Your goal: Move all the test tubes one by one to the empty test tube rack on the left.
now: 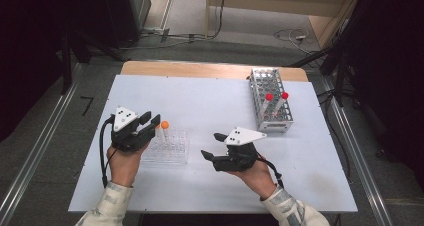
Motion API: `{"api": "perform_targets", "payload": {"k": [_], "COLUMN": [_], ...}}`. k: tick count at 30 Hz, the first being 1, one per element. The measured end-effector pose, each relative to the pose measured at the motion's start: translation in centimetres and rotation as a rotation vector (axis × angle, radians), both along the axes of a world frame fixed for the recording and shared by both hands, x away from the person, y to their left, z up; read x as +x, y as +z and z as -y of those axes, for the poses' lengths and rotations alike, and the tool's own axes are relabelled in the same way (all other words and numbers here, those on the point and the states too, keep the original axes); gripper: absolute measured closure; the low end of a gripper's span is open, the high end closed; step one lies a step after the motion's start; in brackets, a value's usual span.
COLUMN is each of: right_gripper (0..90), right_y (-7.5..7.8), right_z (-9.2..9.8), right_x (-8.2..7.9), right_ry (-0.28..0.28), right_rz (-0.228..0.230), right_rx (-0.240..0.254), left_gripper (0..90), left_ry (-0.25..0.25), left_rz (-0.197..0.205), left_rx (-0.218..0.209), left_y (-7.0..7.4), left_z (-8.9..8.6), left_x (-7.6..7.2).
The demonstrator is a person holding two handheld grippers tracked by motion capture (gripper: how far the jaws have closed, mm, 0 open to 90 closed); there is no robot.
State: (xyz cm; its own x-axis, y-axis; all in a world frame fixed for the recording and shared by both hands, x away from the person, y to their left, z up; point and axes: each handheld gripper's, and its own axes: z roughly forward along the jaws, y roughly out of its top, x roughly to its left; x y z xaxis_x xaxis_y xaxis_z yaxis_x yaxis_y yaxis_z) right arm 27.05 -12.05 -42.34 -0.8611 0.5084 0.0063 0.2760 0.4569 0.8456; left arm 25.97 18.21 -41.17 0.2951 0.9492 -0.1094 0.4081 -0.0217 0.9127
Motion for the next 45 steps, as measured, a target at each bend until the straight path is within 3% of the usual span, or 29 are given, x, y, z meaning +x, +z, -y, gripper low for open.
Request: {"api": "perform_targets", "payload": {"k": [7, 15, 26, 35, 39, 45], "right_gripper": [31.0, 31.0, 31.3, 31.9, 32.0, 37.7], "right_y": [-0.1, -0.1, 0.9, 1.0, 0.5, -0.3], "right_z": [0.6, 3.4, 8.8, 13.6, 14.8, 15.7], "right_x": [0.7, 3.3, 6.3, 8.8, 9.6, 10.8], "right_ry": [-0.05, -0.203, -0.428, -0.583, -0.644, -0.693], "right_rz": [0.012, 0.016, 0.081, 0.057, 0.06, 0.047], "right_rx": [-0.001, 0.004, -0.001, 0.024, 0.02, 0.023], "left_gripper": [58.3, 41.6, 41.0, 31.9, 25.3, 24.5], "left_ry": [-0.008, -0.017, -0.014, -0.012, -0.006, -0.003], "left_rz": [0.002, -0.005, -0.003, -0.004, -0.007, 0.0], "left_rx": [-0.035, -0.027, -0.028, -0.036, -0.029, -0.035], "left_y": [0.2, 0.2, 0.2, 0.2, 0.2, 0.3], "left_z": [-0.1, 0.3, 0.3, 0.6, 0.7, 0.7], "left_x": [-0.1, -0.1, -0.1, 0.0, 0.0, -0.1]}}
